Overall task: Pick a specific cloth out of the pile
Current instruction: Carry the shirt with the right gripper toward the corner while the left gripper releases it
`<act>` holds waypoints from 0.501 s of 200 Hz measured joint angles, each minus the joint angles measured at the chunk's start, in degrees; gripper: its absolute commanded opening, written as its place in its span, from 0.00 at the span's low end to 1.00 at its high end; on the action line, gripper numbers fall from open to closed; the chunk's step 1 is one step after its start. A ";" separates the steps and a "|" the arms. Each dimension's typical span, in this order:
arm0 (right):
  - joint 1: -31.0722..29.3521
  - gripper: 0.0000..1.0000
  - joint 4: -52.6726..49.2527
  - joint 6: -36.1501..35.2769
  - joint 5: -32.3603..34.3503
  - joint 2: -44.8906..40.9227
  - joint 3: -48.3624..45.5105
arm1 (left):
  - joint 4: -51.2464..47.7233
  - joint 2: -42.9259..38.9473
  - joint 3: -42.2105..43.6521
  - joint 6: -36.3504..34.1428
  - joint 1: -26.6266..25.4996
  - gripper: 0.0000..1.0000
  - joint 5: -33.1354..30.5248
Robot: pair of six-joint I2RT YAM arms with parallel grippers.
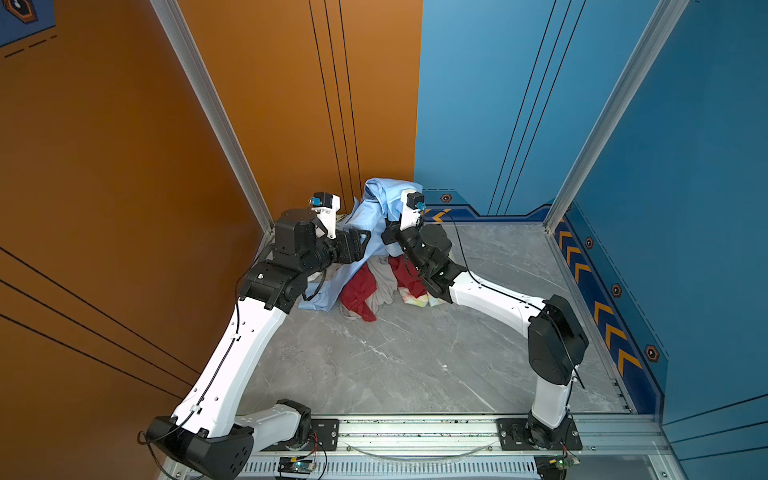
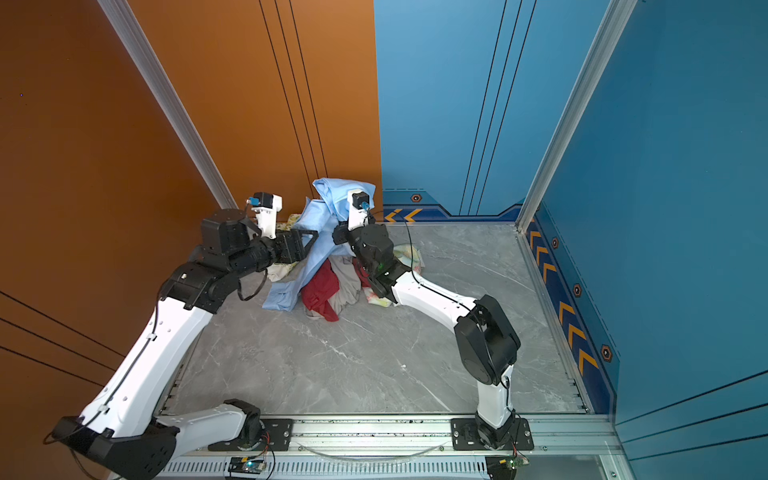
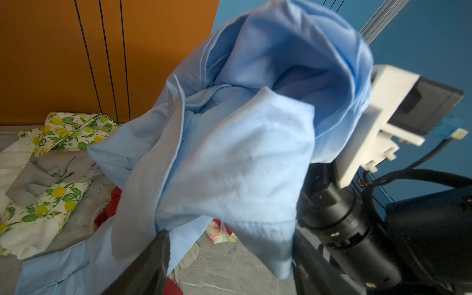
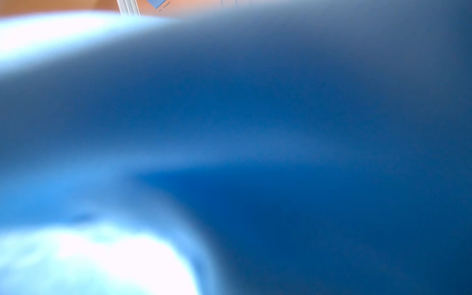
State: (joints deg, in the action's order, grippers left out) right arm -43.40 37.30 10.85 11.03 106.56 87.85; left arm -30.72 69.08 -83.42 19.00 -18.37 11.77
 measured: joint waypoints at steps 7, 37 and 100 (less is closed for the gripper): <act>0.44 0.00 -1.11 0.52 0.20 -0.59 0.76 | 0.02 0.00 0.24 -0.20 0.00 0.74 0.00; 2.49 0.00 -6.69 2.36 1.25 -3.63 4.17 | 0.02 0.00 1.68 -1.75 0.00 0.78 0.00; 10.99 0.00 -16.76 6.45 1.40 -12.46 6.82 | 0.00 1.09 4.68 -6.51 -0.90 0.84 -0.04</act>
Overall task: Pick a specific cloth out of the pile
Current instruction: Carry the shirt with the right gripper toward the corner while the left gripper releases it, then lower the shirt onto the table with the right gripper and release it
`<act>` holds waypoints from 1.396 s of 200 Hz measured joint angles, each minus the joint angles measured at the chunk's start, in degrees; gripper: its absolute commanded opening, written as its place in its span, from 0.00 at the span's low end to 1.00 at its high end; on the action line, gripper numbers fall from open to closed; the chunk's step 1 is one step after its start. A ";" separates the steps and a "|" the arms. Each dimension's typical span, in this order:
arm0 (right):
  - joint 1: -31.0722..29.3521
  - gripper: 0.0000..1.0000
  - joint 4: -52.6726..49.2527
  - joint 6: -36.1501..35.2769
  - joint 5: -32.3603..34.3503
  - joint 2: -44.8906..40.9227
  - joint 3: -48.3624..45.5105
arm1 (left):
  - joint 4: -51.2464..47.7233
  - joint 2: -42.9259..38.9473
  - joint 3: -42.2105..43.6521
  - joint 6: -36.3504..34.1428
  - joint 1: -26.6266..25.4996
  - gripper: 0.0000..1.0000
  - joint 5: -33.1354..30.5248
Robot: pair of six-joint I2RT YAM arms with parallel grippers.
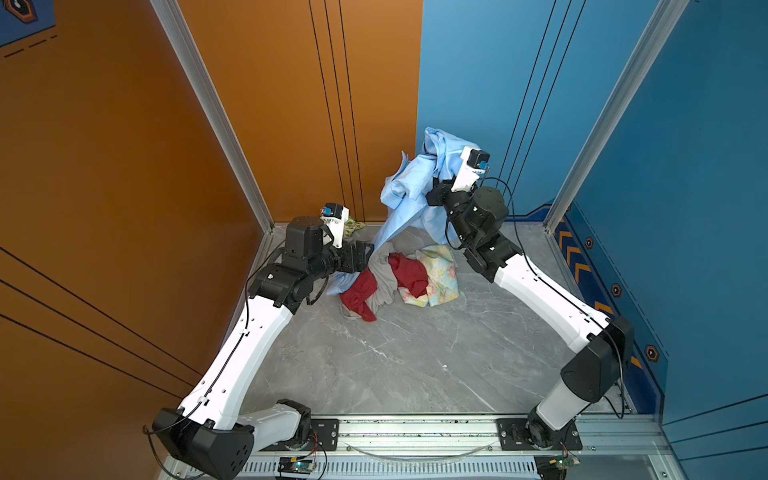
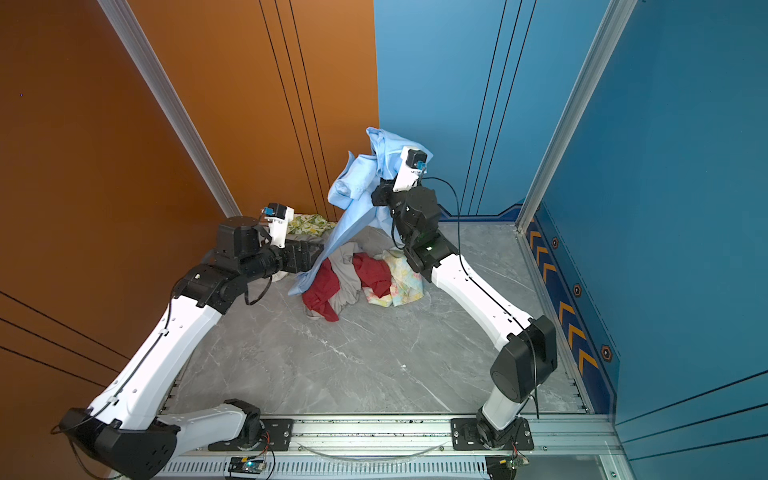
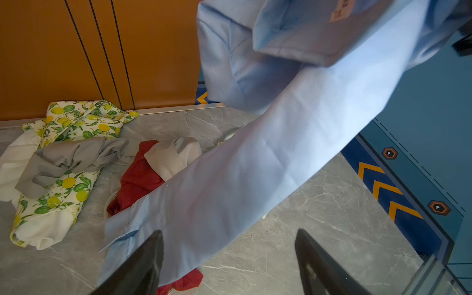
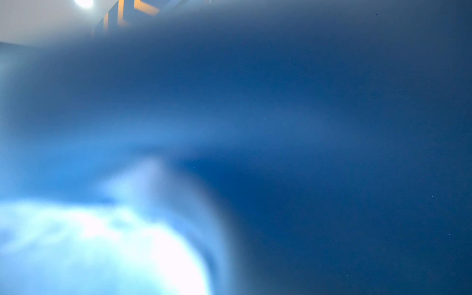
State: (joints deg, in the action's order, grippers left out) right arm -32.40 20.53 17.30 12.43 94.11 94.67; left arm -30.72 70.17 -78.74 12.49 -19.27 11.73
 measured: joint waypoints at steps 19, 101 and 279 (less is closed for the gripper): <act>3.61 0.00 -2.69 1.64 -0.17 -2.84 0.00 | 0.02 1.36 0.00 -1.46 -1.38 0.85 -0.28; 19.08 0.00 -15.65 4.26 -0.15 -17.11 -1.31 | -0.02 8.83 -0.76 -4.85 -9.97 0.98 -3.50; 48.92 0.00 -39.67 8.72 -4.79 -49.07 -28.85 | 0.81 19.52 -6.75 -6.27 -20.57 0.98 -4.66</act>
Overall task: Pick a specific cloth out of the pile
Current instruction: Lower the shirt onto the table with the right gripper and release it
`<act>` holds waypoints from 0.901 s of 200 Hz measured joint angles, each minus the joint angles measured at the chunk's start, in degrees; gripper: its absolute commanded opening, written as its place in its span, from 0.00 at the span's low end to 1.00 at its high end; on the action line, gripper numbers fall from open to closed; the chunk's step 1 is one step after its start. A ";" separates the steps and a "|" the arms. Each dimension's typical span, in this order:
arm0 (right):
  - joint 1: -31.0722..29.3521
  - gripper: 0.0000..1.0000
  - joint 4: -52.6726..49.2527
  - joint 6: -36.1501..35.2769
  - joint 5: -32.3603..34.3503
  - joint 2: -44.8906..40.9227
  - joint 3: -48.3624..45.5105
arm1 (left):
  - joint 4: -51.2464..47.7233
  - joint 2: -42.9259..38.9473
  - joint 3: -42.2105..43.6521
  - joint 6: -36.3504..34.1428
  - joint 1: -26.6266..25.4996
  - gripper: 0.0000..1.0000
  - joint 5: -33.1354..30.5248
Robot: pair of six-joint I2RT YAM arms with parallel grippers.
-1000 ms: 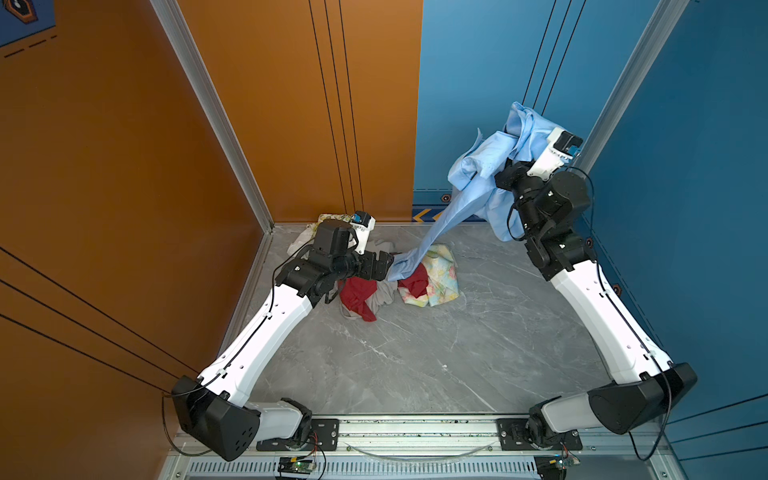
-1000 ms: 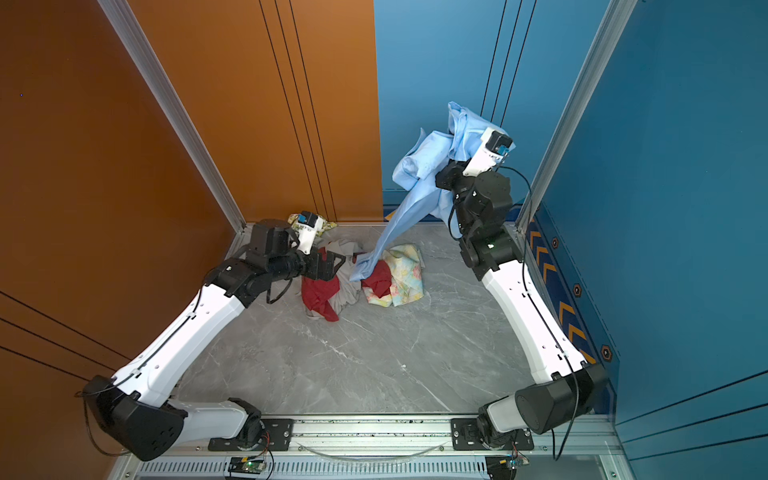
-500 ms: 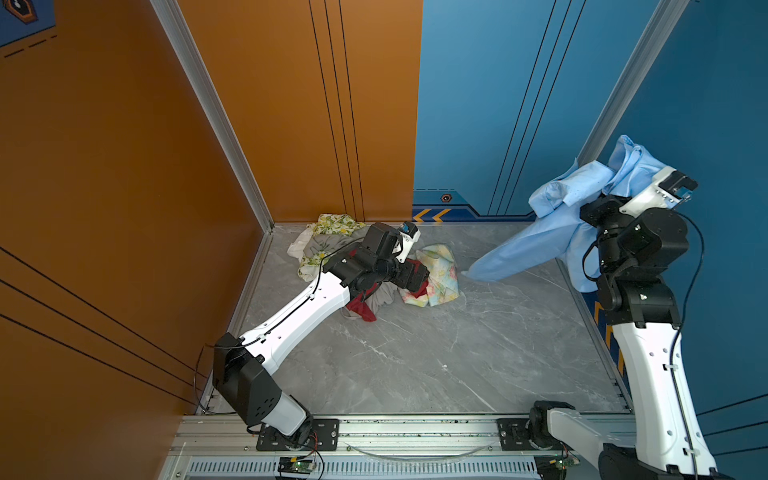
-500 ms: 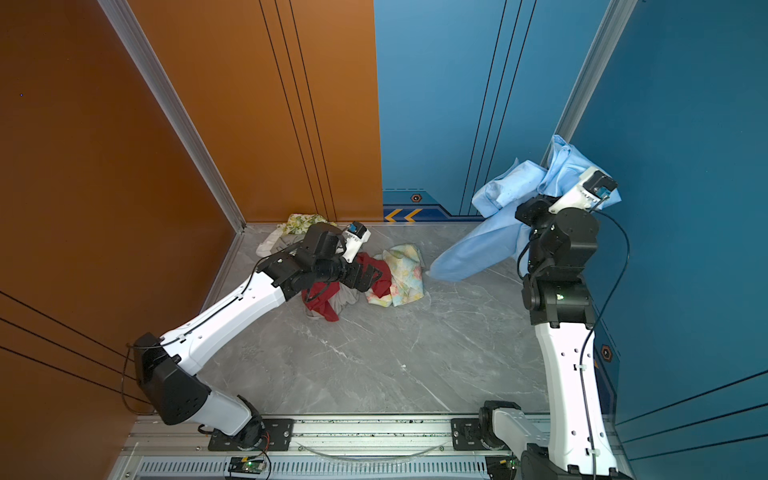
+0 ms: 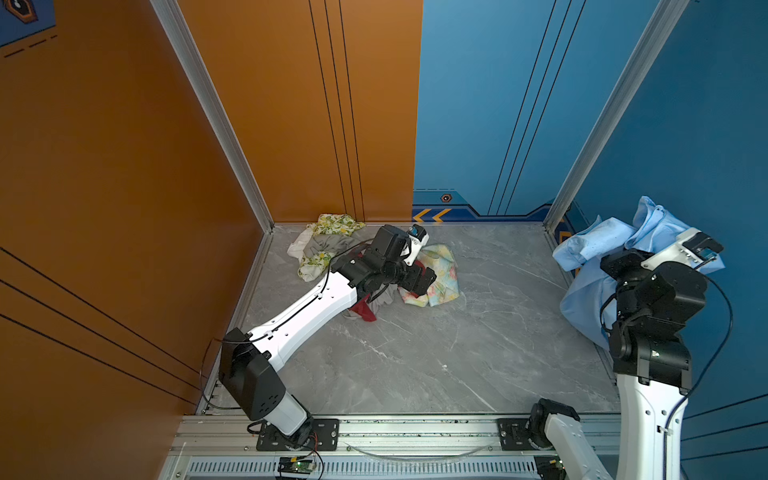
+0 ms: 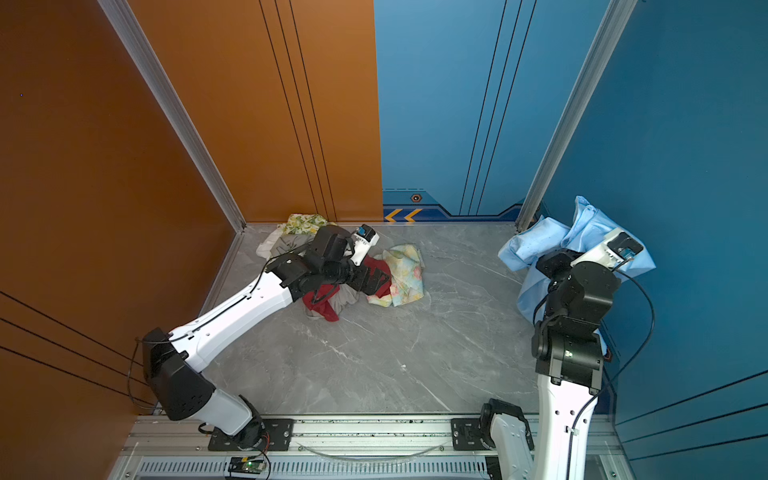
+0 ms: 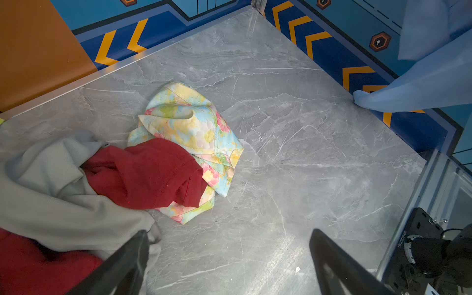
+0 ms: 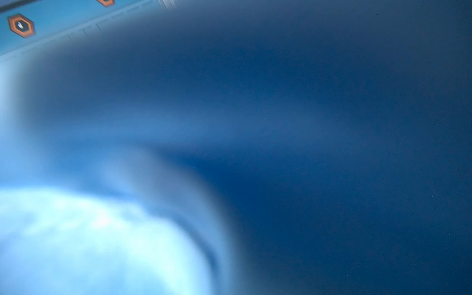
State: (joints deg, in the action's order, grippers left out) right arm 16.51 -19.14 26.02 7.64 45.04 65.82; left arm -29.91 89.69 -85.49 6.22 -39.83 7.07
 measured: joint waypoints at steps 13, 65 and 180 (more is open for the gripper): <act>-1.40 0.00 -0.52 1.07 -0.02 -0.39 -2.95 | 0.09 -0.17 0.92 0.00 0.00 0.98 0.00; -16.96 0.00 -2.23 0.81 6.60 3.48 -2.29 | 0.13 -1.01 2.62 0.00 0.02 0.98 -0.04; -21.38 0.00 -4.90 -3.32 19.71 1.55 -5.18 | 0.57 -3.45 4.90 0.00 0.07 0.99 -0.02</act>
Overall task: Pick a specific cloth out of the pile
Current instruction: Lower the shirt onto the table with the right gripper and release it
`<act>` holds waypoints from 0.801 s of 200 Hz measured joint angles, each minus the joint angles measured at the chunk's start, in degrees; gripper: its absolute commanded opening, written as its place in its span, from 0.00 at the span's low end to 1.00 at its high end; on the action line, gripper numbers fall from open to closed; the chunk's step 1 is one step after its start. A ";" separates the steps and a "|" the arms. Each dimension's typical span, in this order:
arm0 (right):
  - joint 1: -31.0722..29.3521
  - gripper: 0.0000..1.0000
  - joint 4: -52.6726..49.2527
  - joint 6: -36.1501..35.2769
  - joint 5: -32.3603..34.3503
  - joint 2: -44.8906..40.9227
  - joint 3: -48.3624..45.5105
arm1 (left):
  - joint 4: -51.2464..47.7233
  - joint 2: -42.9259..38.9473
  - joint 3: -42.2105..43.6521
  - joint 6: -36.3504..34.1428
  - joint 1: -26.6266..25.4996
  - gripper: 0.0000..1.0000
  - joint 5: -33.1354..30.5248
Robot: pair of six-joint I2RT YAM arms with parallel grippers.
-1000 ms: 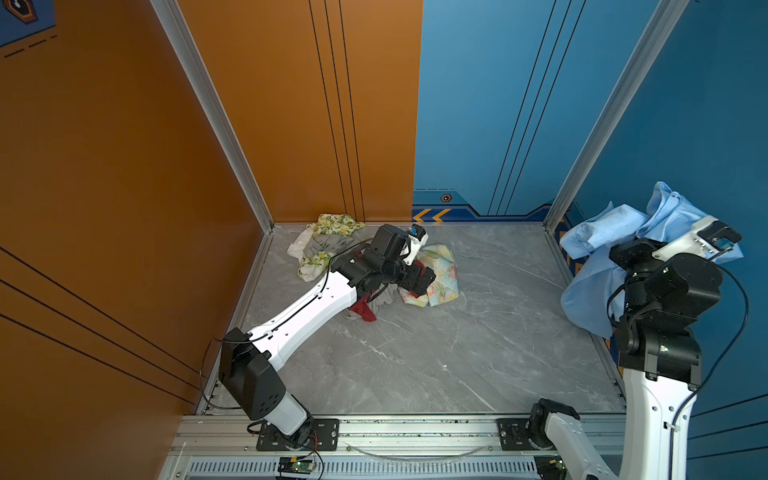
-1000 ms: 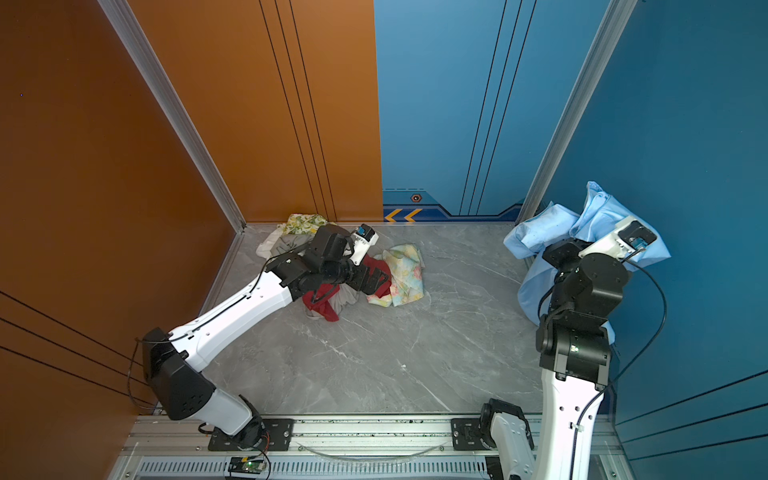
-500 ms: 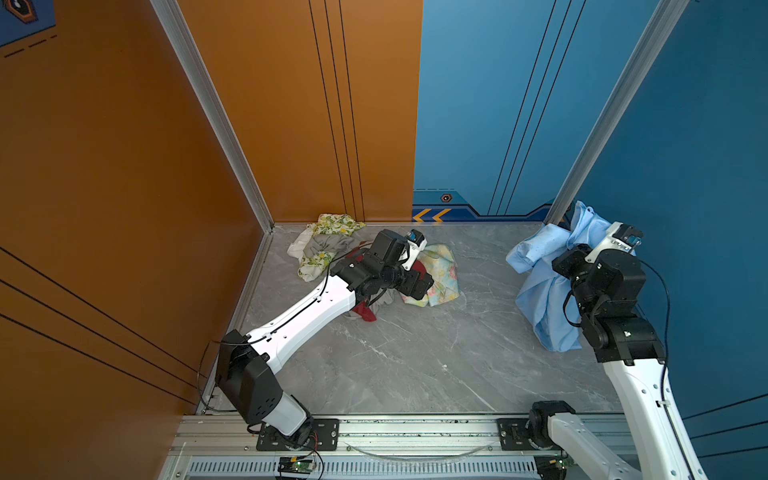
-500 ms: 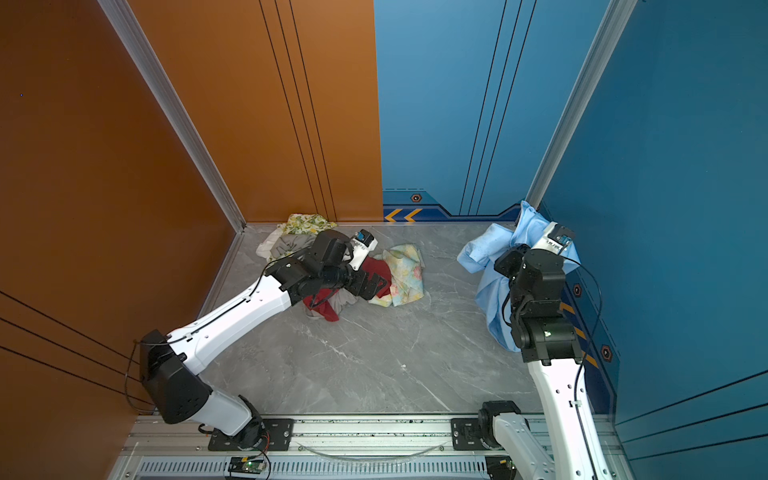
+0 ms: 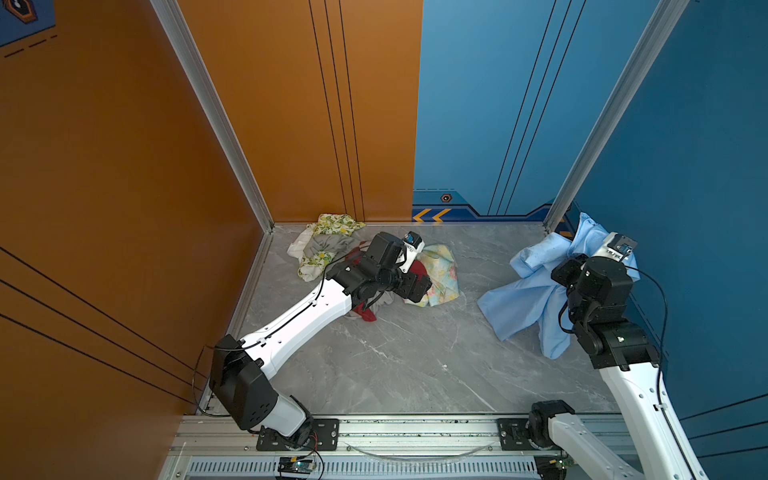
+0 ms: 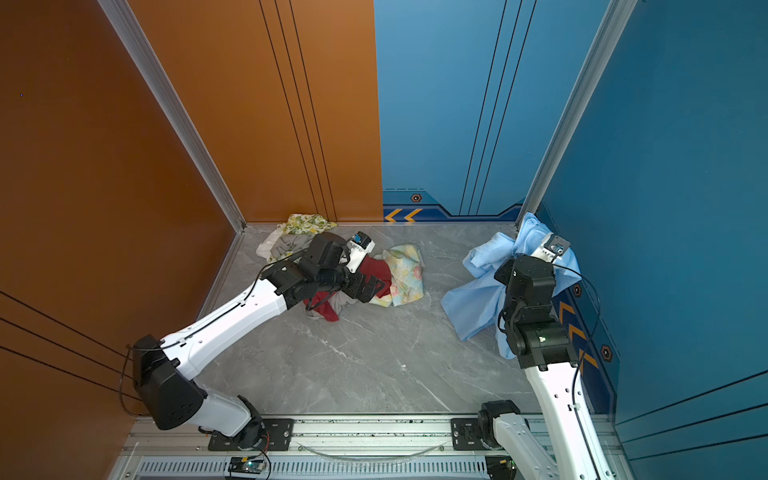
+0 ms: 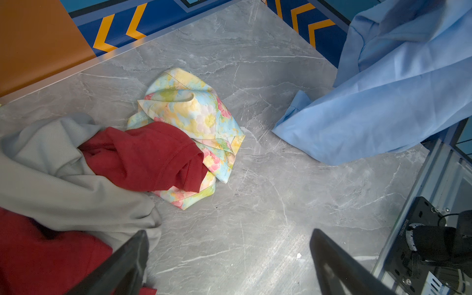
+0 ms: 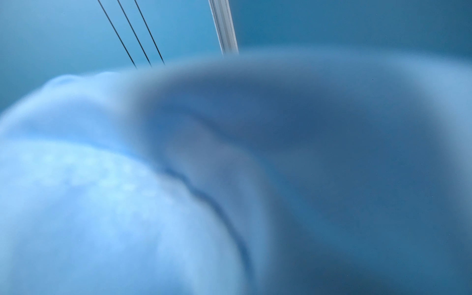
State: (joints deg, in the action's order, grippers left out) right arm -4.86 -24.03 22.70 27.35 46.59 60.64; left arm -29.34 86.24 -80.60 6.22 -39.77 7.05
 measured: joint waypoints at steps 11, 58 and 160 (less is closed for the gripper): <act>1.42 0.00 -0.96 -0.26 -0.07 -1.14 -0.17 | 0.02 -0.04 0.02 0.00 0.00 0.99 0.00; 4.57 0.00 -2.12 0.59 -2.38 -4.87 -4.04 | 1.36 -0.11 0.70 0.04 0.00 0.99 0.02; 2.99 0.00 3.85 13.44 -8.07 -4.92 -26.71 | 2.43 -1.40 3.96 1.75 -0.02 0.99 -0.55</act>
State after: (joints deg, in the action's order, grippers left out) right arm -1.87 -20.18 36.14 19.29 41.67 33.93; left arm -26.92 84.84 -76.64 7.97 -39.79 6.50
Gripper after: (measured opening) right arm 0.058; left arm 0.994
